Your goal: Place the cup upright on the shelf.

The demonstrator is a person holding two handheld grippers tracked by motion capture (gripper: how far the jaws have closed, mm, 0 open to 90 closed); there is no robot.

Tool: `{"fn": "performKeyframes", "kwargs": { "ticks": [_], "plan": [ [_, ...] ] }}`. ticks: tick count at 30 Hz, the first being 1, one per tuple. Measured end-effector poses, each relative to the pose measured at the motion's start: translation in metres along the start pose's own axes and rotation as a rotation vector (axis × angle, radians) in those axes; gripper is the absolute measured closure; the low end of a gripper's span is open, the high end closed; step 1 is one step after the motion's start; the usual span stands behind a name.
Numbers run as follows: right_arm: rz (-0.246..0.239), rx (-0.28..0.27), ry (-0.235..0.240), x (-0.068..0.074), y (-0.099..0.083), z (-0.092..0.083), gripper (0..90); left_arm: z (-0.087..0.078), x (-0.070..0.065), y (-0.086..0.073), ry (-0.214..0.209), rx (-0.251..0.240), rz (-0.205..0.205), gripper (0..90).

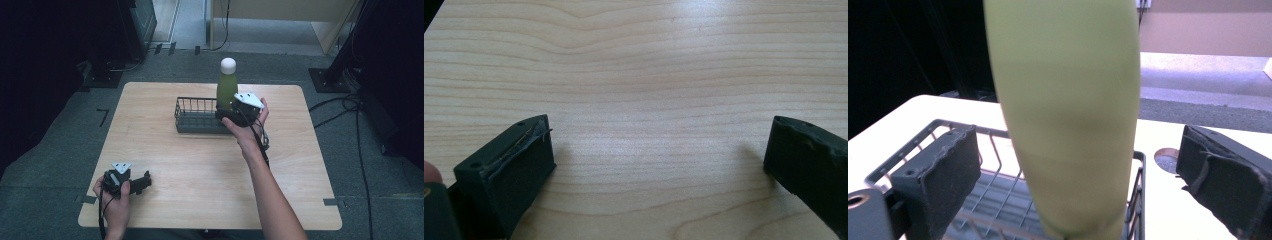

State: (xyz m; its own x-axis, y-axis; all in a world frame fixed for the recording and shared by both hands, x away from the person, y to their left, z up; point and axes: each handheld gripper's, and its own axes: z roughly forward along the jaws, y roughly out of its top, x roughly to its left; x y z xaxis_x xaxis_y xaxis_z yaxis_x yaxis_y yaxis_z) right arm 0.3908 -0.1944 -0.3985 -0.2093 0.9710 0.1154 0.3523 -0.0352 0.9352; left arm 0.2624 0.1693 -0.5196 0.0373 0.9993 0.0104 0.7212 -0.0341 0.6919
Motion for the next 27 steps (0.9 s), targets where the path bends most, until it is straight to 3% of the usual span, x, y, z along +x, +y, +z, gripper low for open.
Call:
{"fn": "performKeyframes", "kwargs": {
  "ticks": [11,27],
  "plan": [
    [-0.019,-0.016,0.030,-0.006,-0.011,-0.033,1.4,0.000,0.000,0.000,0.001,-0.002,-0.001,0.0],
    [-0.051,-0.017,-0.002,-0.029,-0.036,-0.070,1.0,0.000,0.000,0.000,0.000,-0.003,-0.001,0.0]
  ]
}}
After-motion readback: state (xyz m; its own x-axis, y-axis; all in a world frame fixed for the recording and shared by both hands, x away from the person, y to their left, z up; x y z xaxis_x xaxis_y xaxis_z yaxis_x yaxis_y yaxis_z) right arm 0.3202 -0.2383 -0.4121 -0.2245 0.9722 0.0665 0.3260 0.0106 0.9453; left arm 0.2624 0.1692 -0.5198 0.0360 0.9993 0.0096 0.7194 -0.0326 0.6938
